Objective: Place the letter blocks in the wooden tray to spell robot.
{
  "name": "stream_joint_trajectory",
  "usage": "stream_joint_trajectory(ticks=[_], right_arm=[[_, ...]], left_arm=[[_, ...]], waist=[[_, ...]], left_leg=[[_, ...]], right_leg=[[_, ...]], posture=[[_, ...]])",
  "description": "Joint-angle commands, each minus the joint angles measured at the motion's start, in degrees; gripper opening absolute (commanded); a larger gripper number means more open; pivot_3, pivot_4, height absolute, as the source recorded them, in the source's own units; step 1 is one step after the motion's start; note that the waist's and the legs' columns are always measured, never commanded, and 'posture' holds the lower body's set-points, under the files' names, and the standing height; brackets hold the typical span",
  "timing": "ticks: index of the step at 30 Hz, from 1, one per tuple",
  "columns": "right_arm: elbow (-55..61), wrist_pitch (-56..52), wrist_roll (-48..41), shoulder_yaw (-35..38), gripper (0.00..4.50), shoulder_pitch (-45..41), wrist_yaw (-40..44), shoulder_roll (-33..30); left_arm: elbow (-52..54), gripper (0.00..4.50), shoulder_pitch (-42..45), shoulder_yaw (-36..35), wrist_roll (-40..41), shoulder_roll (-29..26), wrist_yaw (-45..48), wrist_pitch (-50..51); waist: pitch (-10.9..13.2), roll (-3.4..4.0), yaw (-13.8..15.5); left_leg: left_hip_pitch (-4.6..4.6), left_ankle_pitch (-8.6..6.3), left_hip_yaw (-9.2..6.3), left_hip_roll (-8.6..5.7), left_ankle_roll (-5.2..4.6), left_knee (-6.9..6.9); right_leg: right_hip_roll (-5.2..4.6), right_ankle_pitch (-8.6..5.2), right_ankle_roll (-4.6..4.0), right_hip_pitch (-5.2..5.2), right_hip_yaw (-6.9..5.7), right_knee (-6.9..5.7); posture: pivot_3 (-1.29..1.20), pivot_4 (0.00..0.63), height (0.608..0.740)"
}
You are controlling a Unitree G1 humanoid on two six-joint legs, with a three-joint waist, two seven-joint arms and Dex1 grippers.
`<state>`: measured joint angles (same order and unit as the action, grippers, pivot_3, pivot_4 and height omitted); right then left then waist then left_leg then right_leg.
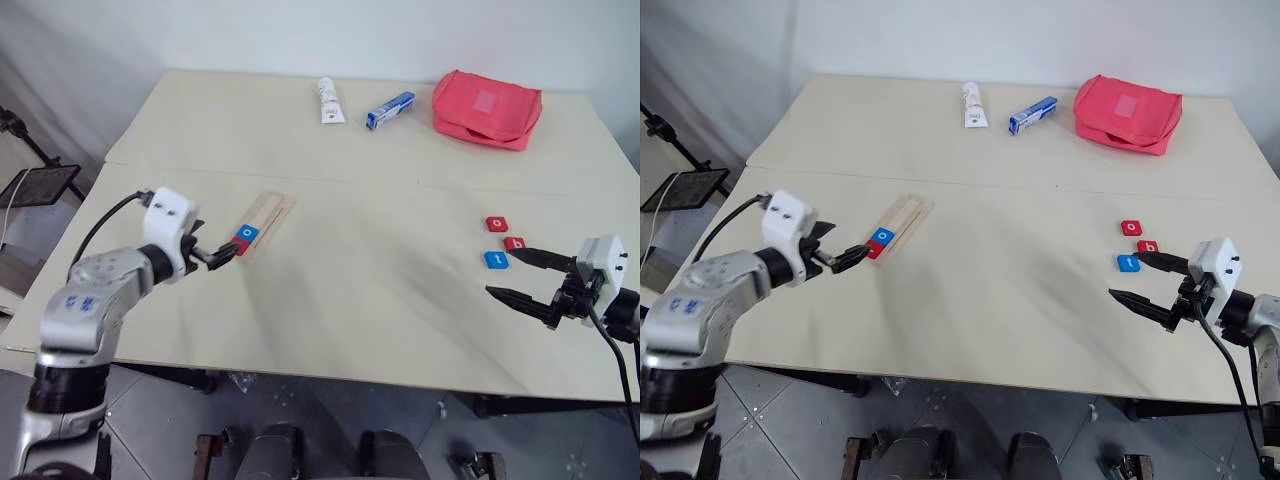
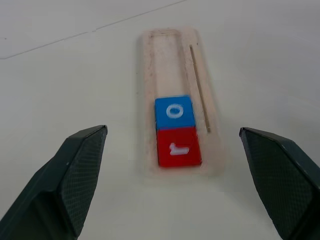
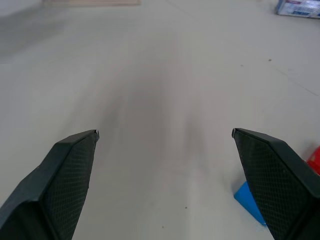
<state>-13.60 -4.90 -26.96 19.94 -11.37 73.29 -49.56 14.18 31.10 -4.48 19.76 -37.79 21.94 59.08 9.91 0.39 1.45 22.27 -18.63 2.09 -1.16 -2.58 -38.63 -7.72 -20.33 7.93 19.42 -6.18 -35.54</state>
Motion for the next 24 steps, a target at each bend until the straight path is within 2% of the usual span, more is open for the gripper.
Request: stream_joint_trajectory(ticks=[1, 5, 9, 24], right_arm=[[0.80, 0.89, -0.30, 0.45, 4.47, -1.17, 1.07, -1.60], [0.31, 0.68, 0.00, 0.09, 4.47, -2.18, 1.51, -1.77], [-0.10, 0.65, 0.27, -0.06, 4.47, -2.69, 1.88, -2.04], [0.58, 0.66, 0.24, 0.73, 4.47, -0.74, 1.73, -2.30]], left_arm=[[0.30, 4.50, 3.95, 2.22, -2.22, 0.65, -3.62, 6.94], [-1.15, 4.50, 7.77, 5.27, -3.23, 1.90, -5.23, 13.01], [-3.34, 4.50, 11.08, 5.03, -3.72, 4.55, -7.40, 18.98], [-10.18, 4.50, 10.21, 7.61, -5.94, 3.97, -5.51, 15.31]], waist=[[0.01, -0.01, -0.02], [0.03, -0.05, -0.27], [0.07, -0.11, -0.08], [0.10, -0.17, -0.02]], left_leg=[[0.00, 0.00, 0.00, 0.00, 0.00, 0.01], [0.00, -0.01, 0.05, 0.07, 0.03, 0.03], [0.03, -0.01, 0.04, 0.05, 0.03, -0.07], [0.07, -0.02, 0.00, 0.04, 0.03, -0.08]], right_leg=[[0.00, 0.00, 0.00, 0.01, 0.00, 0.00], [0.07, 0.00, 0.00, 0.05, 0.00, 0.01], [0.06, 0.00, 0.00, 0.04, 0.03, 0.01], [0.05, 0.00, 0.00, 0.06, 0.03, 0.01]], posture=[[0.00, 0.150, 0.740], [0.00, 0.150, 0.740], [0.00, 0.150, 0.740], [0.00, 0.150, 0.740]])
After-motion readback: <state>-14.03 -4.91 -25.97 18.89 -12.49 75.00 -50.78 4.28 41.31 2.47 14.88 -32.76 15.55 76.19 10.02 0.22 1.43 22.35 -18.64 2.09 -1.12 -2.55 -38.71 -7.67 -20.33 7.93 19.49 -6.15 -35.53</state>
